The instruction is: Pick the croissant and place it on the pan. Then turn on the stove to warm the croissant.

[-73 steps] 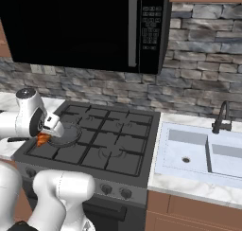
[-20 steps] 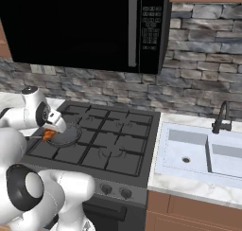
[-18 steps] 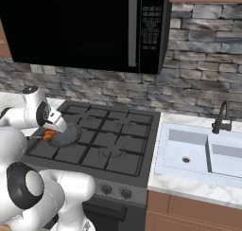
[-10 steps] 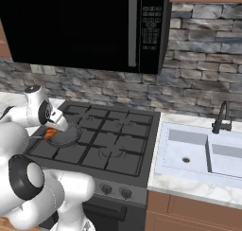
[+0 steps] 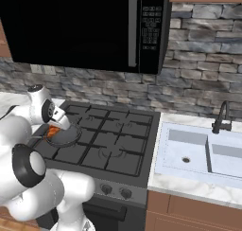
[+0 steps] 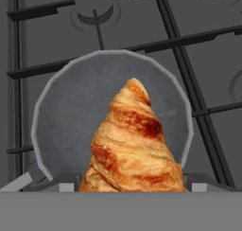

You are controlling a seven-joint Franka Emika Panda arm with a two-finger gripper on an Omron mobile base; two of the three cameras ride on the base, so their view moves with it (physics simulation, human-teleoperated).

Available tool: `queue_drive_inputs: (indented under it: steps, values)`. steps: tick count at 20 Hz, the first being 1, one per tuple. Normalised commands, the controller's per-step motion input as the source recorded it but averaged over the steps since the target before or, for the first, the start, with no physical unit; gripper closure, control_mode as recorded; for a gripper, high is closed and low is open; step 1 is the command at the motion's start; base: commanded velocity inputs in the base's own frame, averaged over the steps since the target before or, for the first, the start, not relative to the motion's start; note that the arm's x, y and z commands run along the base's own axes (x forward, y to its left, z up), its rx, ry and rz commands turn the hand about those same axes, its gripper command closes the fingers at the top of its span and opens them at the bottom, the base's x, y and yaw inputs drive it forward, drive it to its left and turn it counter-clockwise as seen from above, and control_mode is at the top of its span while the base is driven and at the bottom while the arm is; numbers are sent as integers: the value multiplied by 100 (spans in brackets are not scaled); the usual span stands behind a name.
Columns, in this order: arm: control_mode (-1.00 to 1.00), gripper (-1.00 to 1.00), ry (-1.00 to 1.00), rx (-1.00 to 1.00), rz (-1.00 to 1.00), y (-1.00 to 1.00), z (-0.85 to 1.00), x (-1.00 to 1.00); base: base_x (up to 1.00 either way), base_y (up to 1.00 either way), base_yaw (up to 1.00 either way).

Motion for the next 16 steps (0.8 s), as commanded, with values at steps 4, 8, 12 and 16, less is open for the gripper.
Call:
queue_drive_inputs:
  steps: [4, 8, 12, 16]
  values:
    - [-100, 100, 0, 0, -3, 0, -12, 15, 0, 0, 0]
    - [-100, 100, 0, 0, -2, 0, -15, 12, 0, 0, 0]
    - [-100, 100, 0, 0, -2, 0, -17, 13, 0, 0, 0]
    - [-100, 100, 0, 0, -2, 0, -16, 14, 0, 0, 0]
